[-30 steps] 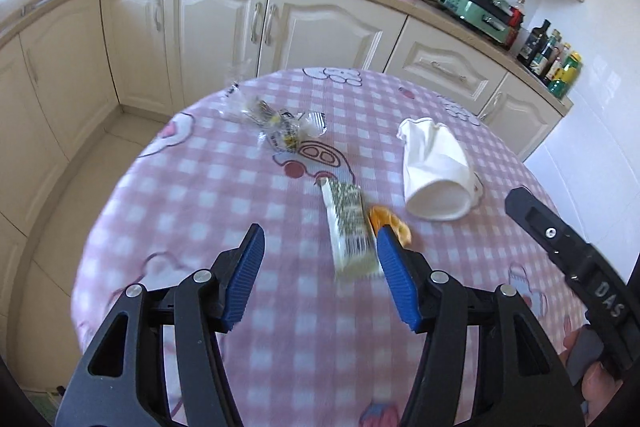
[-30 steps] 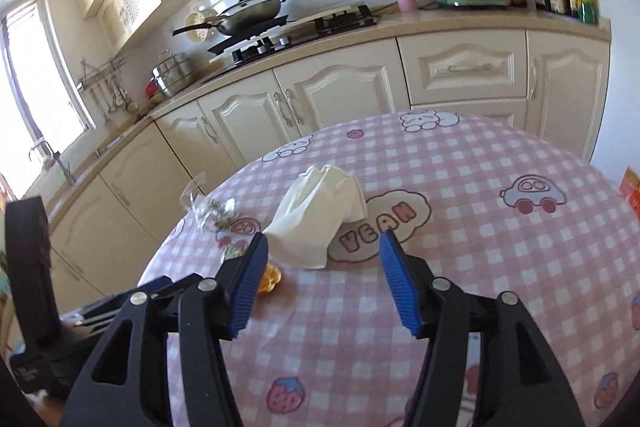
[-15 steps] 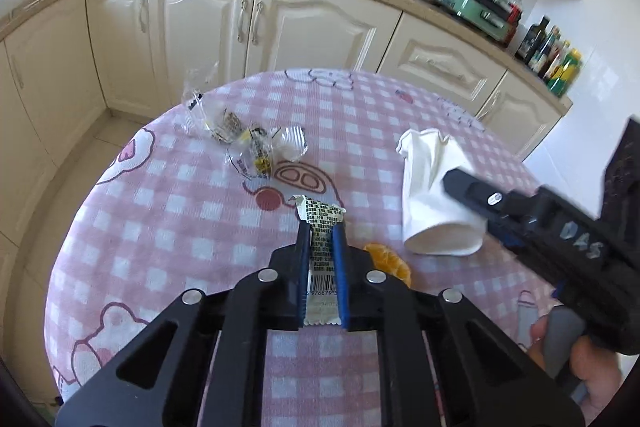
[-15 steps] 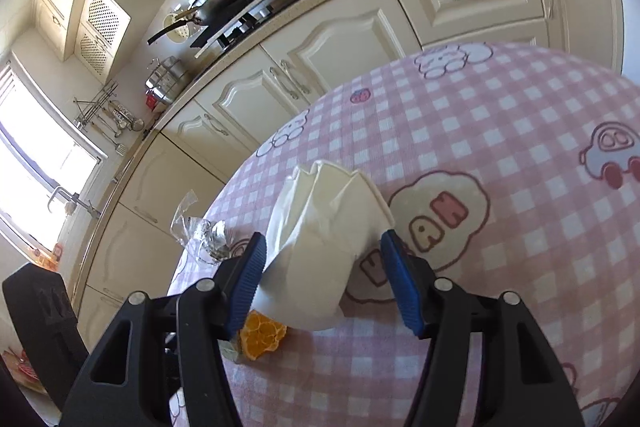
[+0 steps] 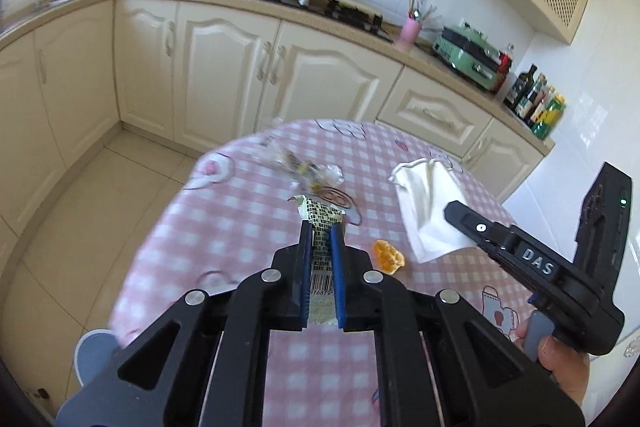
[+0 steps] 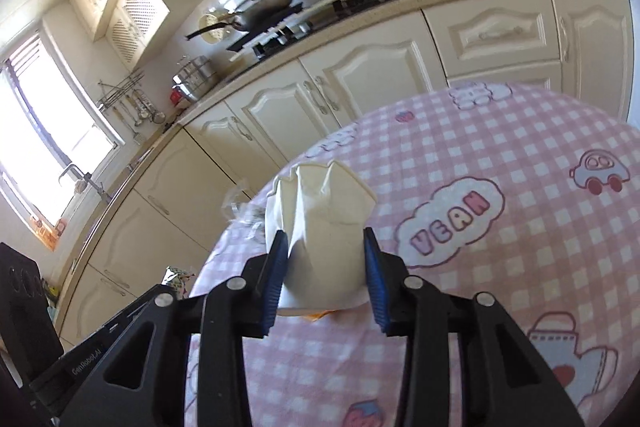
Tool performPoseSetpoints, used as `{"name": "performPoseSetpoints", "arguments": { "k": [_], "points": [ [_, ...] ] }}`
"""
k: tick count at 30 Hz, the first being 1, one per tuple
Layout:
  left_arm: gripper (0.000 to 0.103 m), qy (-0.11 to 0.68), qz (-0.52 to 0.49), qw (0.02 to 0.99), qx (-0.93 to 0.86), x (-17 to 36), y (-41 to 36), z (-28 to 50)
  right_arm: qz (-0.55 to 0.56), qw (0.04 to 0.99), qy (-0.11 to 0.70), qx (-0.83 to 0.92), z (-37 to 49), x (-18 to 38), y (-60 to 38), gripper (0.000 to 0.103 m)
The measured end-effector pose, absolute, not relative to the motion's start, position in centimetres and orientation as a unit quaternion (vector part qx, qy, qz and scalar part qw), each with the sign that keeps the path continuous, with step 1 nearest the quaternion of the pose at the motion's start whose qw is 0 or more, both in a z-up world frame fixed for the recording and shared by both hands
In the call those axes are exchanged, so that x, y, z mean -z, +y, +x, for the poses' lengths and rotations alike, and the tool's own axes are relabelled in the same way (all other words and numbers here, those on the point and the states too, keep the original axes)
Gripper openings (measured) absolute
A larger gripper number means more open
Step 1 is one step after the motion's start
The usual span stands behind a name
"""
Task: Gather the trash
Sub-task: 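Carry both items over the blue bucket and open both tools to drop them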
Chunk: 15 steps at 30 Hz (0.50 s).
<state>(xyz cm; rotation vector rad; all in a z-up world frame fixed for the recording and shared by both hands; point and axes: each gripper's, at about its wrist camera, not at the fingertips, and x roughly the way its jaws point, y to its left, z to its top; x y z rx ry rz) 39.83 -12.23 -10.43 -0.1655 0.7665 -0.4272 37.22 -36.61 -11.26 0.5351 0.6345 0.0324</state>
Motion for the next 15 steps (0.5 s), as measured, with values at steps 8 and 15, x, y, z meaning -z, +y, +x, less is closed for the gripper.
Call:
{"name": "performPoseSetpoints", "arguments": {
  "k": [8, 15],
  "points": [
    [0.008, 0.346, -0.092, 0.919, 0.163, 8.5, -4.8, 35.7, 0.224, 0.926, 0.291, -0.091, 34.1, 7.4, -27.2, 0.037],
    [0.008, 0.35, -0.106, 0.925, 0.101, 9.8, 4.3, 32.0, 0.192, 0.912, 0.324, -0.162, 32.4, 8.6, -16.4, 0.037]
  ]
}}
